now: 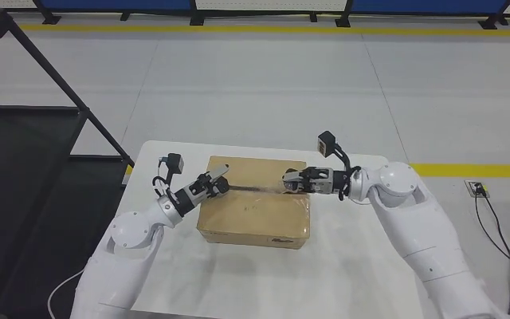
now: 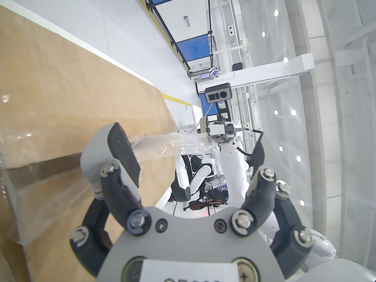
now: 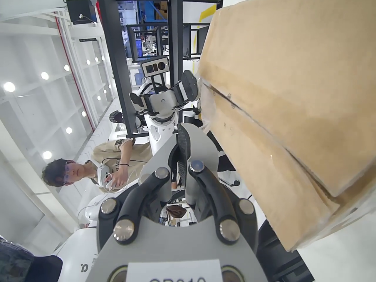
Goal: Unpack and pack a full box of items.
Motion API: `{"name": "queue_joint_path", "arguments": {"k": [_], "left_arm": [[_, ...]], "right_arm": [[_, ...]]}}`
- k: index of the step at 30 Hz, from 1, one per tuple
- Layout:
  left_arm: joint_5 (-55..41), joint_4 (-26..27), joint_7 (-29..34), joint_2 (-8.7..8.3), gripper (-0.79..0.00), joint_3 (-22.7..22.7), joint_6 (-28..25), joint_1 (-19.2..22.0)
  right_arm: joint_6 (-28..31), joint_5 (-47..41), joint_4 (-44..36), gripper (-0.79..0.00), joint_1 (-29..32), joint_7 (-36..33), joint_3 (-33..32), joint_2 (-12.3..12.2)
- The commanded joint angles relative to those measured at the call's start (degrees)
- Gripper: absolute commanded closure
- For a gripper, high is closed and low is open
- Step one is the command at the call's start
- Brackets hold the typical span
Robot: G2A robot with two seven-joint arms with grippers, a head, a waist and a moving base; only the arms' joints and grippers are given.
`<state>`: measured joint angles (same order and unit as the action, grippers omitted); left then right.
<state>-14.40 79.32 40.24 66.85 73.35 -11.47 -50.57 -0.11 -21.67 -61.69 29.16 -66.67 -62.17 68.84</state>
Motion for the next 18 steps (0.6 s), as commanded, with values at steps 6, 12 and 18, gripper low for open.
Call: {"name": "queue_joint_path", "arguments": {"k": [6, 12, 18], "left_arm": [[-0.21, -0.03, 0.16, 0.0, -0.785, -0.02, -0.18, -0.04], [-0.21, -0.28, 0.19, 0.0, -0.785, -0.02, -0.25, 0.09], [-0.13, -1.37, 0.01, 0.09, -0.785, -0.37, -0.27, 0.68]], "right_arm": [[-2.18, 2.21, -3.38, 0.0, 1.46, 3.75, -0.01, -0.3], [-4.03, 3.82, -4.23, 0.0, 1.8, 6.6, 0.28, -0.35], [-4.08, 3.36, -3.73, 0.0, 2.07, 6.09, -0.35, -0.58]]}}
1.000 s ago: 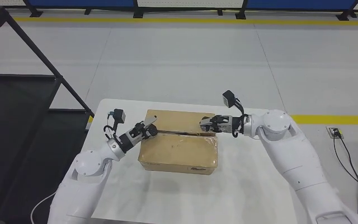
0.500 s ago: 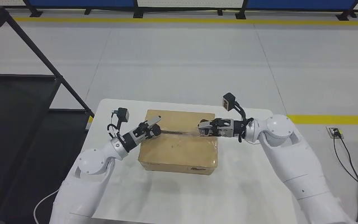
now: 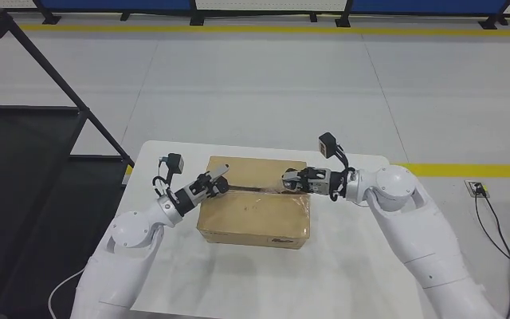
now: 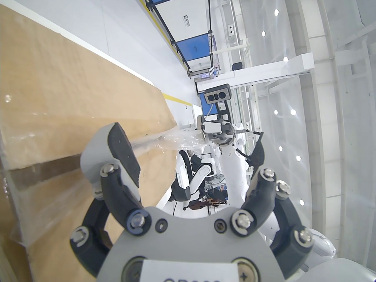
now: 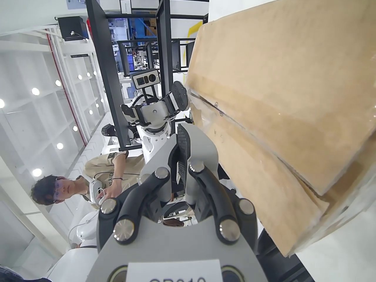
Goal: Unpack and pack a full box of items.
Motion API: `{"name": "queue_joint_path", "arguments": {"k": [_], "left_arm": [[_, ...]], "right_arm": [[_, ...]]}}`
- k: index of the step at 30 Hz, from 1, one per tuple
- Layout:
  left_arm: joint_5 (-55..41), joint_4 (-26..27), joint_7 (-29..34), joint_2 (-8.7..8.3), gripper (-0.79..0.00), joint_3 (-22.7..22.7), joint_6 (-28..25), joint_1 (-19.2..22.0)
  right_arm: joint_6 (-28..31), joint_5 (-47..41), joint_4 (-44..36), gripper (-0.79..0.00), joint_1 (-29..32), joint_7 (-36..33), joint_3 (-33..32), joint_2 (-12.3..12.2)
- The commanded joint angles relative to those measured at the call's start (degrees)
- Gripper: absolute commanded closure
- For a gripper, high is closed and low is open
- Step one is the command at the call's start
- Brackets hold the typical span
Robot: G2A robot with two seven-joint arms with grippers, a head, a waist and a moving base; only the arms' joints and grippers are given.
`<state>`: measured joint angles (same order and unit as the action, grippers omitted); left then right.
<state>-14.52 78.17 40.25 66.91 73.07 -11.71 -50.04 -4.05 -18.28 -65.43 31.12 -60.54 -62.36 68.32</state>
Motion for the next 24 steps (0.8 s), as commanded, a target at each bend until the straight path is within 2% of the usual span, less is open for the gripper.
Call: {"name": "queue_joint_path", "arguments": {"k": [1, 10, 24], "left_arm": [[0.07, -0.46, -0.05, 0.05, -0.785, -0.2, 0.02, 0.28], [0.42, -2.11, -0.56, 0.42, -0.785, -1.69, 0.1, 1.48], [0.46, -4.84, -1.41, 0.85, -0.785, -2.71, -0.12, 3.03]], "right_arm": [[-0.39, -0.06, 0.0, 0.0, 0.21, -0.08, -0.26, -0.11], [-3.32, 0.19, 0.66, 0.0, 0.07, -0.64, -0.07, -0.3], [-3.65, -0.62, 4.41, 0.0, -1.94, 0.1, 0.88, 0.1]]}}
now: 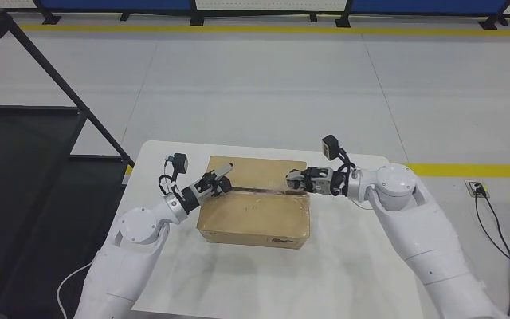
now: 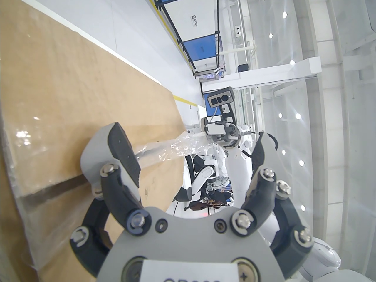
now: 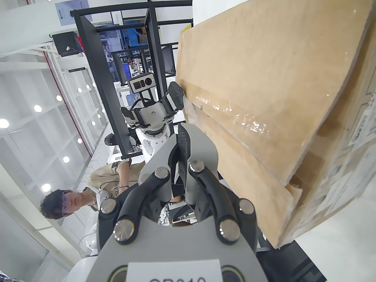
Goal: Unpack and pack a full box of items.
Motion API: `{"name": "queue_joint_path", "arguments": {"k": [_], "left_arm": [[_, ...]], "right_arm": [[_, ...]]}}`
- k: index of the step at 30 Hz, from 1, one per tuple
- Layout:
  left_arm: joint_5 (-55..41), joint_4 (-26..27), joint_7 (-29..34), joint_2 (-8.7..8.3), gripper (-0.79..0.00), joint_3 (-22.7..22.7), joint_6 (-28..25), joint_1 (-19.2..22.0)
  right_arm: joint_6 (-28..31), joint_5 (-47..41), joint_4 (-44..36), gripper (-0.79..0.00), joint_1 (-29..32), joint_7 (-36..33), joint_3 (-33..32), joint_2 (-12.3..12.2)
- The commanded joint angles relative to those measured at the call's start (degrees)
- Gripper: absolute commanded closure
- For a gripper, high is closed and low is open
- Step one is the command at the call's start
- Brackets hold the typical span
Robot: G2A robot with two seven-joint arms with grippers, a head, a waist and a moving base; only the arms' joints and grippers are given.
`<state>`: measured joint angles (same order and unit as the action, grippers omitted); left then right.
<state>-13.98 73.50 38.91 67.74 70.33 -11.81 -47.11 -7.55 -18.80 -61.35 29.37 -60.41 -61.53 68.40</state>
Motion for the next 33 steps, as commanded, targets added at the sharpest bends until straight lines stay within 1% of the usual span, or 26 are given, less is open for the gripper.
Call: {"name": "queue_joint_path", "arguments": {"k": [1, 8, 14, 18, 19, 21, 25, 27, 33], "left_arm": [[-0.17, -0.31, -0.13, 0.04, -0.785, 0.05, 0.02, 0.19], [-0.43, -0.99, -0.33, 0.16, -0.785, 0.02, -0.05, 0.55], [-0.52, -1.19, -0.53, 0.21, -0.785, 0.14, -0.22, 0.56], [-0.48, -1.27, -0.49, 0.19, -0.785, 0.36, -0.12, 0.58], [-0.48, -1.25, -0.5, 0.19, -0.785, 0.37, -0.1, 0.57], [-0.45, -1.27, -0.5, 0.21, -0.785, 0.37, -0.12, 0.53], [-0.29, -1.35, -0.58, 0.23, -0.785, 0.35, -0.07, 0.46], [-0.27, -1.37, -0.58, 0.24, -0.785, 0.36, -0.1, 0.44], [-0.36, -1.34, -0.43, 0.27, -0.785, 0.45, -0.17, 0.38]], "right_arm": [[-0.24, -0.13, 0.62, 0.0, -0.35, -0.13, 0.13, 0.05], [-1.04, -0.03, 2.67, 0.0, -1.36, -0.77, 0.72, 0.18], [0.33, 0.02, 3.23, 0.0, -1.49, -3.15, 0.96, 0.09], [0.43, 0.44, 3.39, 0.0, -1.48, -3.01, 0.85, -0.03], [0.38, 0.53, 3.4, -0.043, -1.47, -2.89, 0.86, -0.05], [0.22, 0.55, 3.55, -0.163, -1.5, -2.88, 0.95, -0.04], [0.08, 0.5, 4.07, -0.182, -1.79, -2.72, 1.22, 0.04], [0.15, 0.33, 4.27, -0.228, -1.92, -2.76, 1.34, 0.1], [0.29, 0.23, 4.72, -0.323, -2.27, -2.57, 1.48, 0.16]]}}
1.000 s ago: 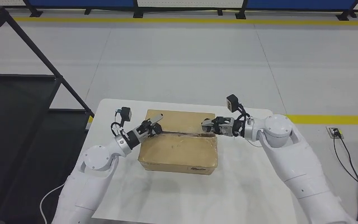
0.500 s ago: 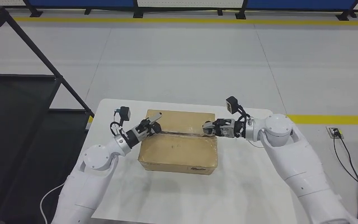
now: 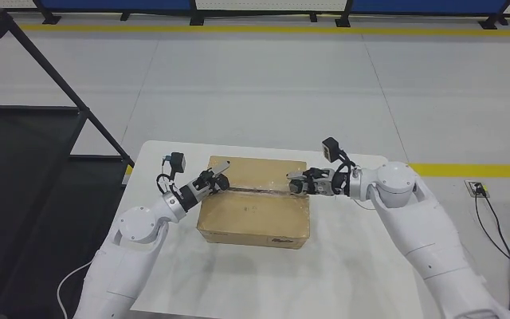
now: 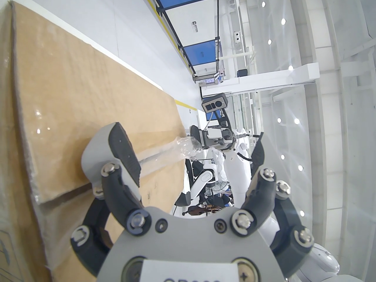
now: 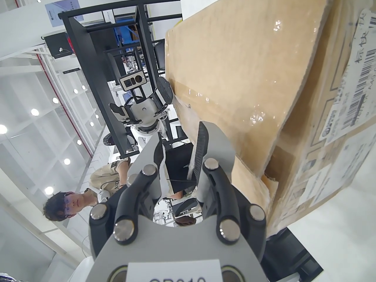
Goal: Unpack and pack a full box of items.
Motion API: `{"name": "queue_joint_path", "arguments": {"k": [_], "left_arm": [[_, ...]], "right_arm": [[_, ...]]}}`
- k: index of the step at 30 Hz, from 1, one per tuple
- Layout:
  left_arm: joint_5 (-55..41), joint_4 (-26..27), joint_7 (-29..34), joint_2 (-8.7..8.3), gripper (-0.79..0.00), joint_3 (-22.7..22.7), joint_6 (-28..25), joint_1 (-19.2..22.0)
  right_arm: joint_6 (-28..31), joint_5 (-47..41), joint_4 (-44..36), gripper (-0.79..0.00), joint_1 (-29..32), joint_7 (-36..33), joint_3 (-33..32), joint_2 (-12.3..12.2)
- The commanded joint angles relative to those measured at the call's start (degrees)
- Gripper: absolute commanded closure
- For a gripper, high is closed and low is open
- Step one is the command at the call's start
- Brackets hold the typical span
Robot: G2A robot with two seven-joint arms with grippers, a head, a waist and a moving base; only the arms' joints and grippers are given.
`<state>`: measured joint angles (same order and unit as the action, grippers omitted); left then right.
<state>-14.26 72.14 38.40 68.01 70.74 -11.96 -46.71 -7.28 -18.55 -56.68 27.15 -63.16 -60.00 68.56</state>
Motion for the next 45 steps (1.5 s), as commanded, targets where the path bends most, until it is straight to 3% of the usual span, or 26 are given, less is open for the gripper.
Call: {"name": "queue_joint_path", "arguments": {"k": [1, 9, 14, 16, 22, 36, 45], "left_arm": [[-0.09, 0.05, 0.12, 0.0, -0.785, 0.07, -0.02, -0.02], [-0.07, 0.5, 0.43, -0.04, -0.785, 0.35, -0.05, -0.29], [-0.15, 0.51, 0.48, -0.01, -0.785, 0.29, -0.11, -0.47], [-0.13, 0.49, 0.46, 0.01, -0.785, 0.28, -0.13, -0.47], [-0.22, 0.5, 0.17, 0.06, -0.785, 0.33, -0.18, -0.54], [-0.16, 1.19, 0.29, 0.13, -0.785, 0.19, -0.07, -0.96], [-0.05, 1.81, 0.36, 0.07, -0.785, 0.58, -0.07, -1.42]], "right_arm": [[0.05, 0.01, 0.14, -0.345, -0.04, 0.9, -0.24, -0.03], [1.31, -0.21, -3.81, -0.391, 3.33, 5.61, -4.99, -1.42], [3.23, -2.52, -12.77, -0.382, 9.16, 10.33, -9.23, -2.37], [2.84, -2.02, -16.21, -0.317, 10.71, 10.88, -8.95, -2.44], [-0.51, 0.78, -17.76, 0.0, 8.92, 6.82, -3.25, -1.72], [-7.76, 7.13, -9.24, 0.0, 1.18, 11.55, 7.55, 1.47], [-14.77, 12.15, -9.8, 0.0, -0.3, 13.9, 10.25, 2.18]]}}
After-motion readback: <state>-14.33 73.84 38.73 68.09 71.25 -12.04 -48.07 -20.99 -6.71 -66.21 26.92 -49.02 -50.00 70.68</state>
